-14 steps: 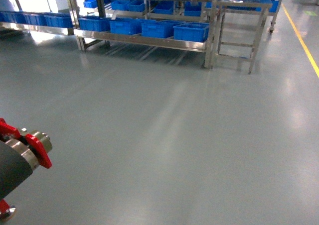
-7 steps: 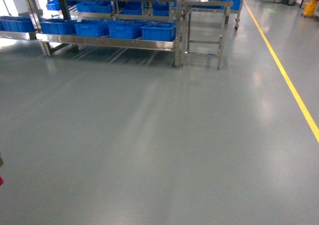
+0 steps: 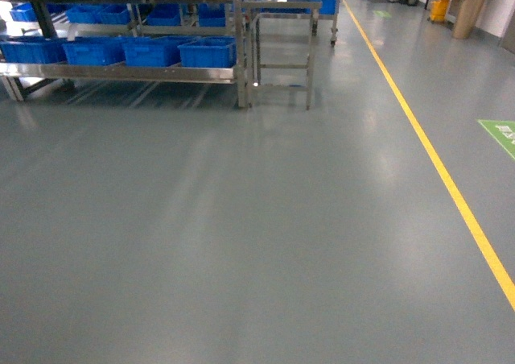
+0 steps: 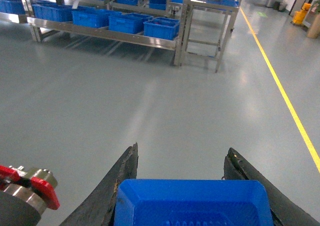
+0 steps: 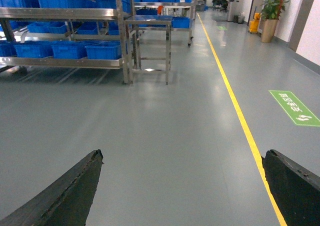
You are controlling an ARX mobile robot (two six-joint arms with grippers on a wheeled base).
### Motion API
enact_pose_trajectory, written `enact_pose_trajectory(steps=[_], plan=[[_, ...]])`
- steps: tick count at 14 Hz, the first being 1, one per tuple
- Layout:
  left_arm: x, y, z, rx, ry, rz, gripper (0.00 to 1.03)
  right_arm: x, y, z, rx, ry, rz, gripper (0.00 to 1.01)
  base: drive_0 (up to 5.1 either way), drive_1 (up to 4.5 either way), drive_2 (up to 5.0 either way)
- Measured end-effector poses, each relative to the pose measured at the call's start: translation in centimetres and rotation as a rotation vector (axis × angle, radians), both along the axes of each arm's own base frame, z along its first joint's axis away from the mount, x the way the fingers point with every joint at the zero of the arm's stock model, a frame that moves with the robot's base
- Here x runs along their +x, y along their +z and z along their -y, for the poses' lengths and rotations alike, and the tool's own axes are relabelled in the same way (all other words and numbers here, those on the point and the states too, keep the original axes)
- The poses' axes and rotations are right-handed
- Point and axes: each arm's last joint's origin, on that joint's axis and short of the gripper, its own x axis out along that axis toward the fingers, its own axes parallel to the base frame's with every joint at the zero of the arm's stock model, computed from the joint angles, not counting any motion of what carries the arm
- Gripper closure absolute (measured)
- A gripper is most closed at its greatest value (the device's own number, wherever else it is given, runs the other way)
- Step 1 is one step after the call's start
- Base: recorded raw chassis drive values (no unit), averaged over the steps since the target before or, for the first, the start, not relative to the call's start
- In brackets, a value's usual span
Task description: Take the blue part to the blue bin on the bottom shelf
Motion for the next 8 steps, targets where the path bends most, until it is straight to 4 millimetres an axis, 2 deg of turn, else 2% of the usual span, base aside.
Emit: enact_pose_trajectory(steps=[7, 8], plan=[[0.01, -0.02, 0.01, 0.001, 0.000, -0.002, 0.60, 0.00, -0.01, 0.00, 0.000, 0.000, -0.001, 0.03, -1.6, -1.57, -1.6], [-0.06, 0.06, -0.03, -0.003, 0.000, 0.007, 0.60, 0.00, 0.07, 0.00, 0.000, 0.000, 0.007, 0.03, -0.1, 4.12, -4.3]])
